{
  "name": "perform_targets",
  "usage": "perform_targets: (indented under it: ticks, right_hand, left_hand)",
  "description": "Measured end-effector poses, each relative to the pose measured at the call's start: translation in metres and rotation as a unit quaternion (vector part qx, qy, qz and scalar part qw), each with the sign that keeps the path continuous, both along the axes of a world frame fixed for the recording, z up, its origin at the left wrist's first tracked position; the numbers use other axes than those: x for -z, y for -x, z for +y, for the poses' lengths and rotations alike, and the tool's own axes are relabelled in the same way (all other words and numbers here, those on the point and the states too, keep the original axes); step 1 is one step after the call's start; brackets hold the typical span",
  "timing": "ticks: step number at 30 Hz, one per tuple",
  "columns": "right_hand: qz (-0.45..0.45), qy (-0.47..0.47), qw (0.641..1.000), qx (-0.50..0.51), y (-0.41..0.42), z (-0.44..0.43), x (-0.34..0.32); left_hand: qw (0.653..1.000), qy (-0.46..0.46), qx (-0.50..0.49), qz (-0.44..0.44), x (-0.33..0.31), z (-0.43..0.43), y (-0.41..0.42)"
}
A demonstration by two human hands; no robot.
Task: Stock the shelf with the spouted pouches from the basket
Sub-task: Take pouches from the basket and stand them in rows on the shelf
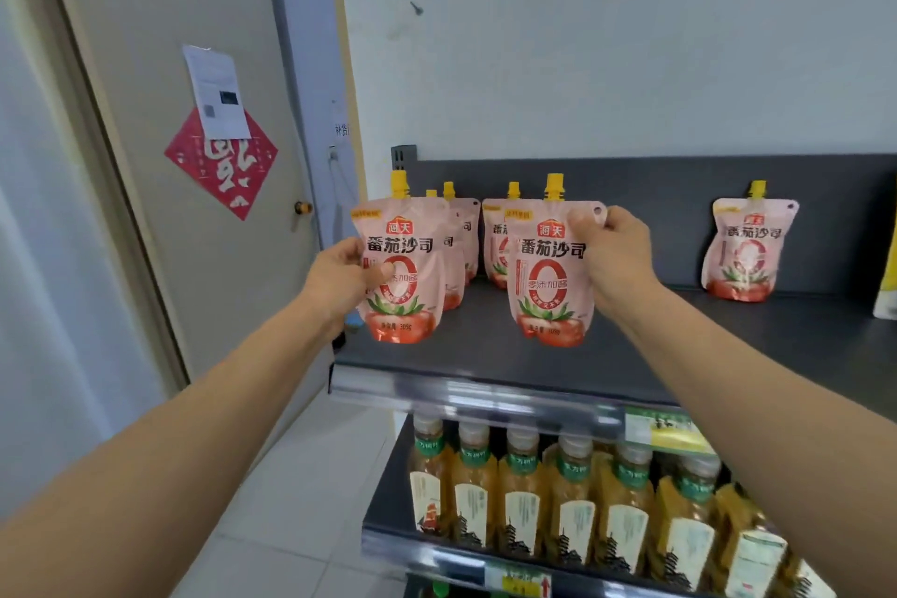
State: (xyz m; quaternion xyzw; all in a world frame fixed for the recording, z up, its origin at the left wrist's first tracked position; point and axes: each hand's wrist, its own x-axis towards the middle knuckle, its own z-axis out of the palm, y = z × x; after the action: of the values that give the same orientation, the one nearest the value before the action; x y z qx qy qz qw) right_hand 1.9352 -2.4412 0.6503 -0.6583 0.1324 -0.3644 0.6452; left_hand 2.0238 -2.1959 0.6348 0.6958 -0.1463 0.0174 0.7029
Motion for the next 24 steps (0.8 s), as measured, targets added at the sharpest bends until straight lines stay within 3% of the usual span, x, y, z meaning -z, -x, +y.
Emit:
perform_targets:
  ticks: [10, 14, 20, 24]
  right_hand:
    - [0.032, -0.034, 0.999, -0.002, -0.074, 0.005, 0.026]
    - [0.055, -0.051, 0.996, -0.049, -0.08, -0.006, 0.036]
    - [0.208, 0.081, 0.966, -0.128, -0.069, -0.013, 0.069]
    - [0.221, 0.121, 0.961, -0.113, -0.072, -0.017, 0.076]
  left_hand:
    - [0.997, 0.011, 0.074, 0.027, 0.039, -0.024, -0.076]
    - [0.994, 0.024, 0.097, 0.043, 0.051, -0.026, -0.09]
    - [0.983, -0.06, 0.159, 0.067, 0.061, -0.021, -0.091]
    - [0.982, -0.08, 0.156, 0.074, 0.063, -0.02, -0.09]
